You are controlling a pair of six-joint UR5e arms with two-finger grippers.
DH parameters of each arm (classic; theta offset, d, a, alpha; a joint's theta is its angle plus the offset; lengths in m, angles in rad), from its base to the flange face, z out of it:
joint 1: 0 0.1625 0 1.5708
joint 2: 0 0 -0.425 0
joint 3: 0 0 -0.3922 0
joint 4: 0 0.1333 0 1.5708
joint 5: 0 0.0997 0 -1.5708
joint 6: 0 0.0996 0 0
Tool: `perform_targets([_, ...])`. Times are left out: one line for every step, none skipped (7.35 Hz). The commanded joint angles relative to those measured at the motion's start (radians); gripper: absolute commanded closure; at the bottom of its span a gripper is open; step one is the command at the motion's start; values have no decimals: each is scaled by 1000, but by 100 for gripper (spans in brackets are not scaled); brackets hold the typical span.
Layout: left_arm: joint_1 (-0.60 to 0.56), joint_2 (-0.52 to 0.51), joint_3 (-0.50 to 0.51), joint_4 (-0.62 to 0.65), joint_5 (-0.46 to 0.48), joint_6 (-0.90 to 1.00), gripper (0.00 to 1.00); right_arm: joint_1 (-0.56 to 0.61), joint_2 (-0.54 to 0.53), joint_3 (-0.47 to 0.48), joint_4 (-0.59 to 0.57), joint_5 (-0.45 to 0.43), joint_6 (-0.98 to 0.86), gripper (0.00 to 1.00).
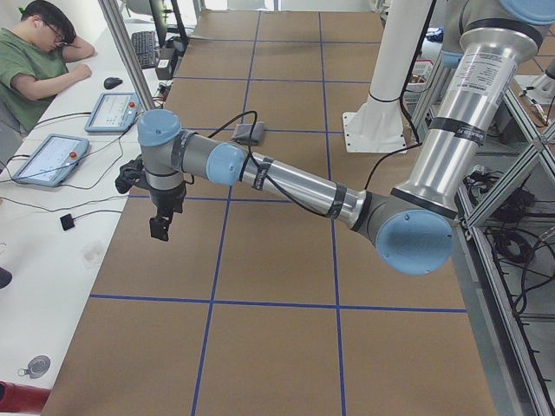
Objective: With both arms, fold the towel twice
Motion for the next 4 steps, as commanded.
perform_targets([-16,110,14,-75,-4,31,0,1,-68,-111,226,12,-3,1])
perform_targets([-14,197,8,-125,3,29,0,1,-113,-115,259,14,-2,1])
perform_targets([-14,253,23,-196,-2,28,0,1,-137,-104,249,29,6,1])
perform_targets([-19,323,-20,-224,-7,28,0,2,-183,-40,229,40,9,1])
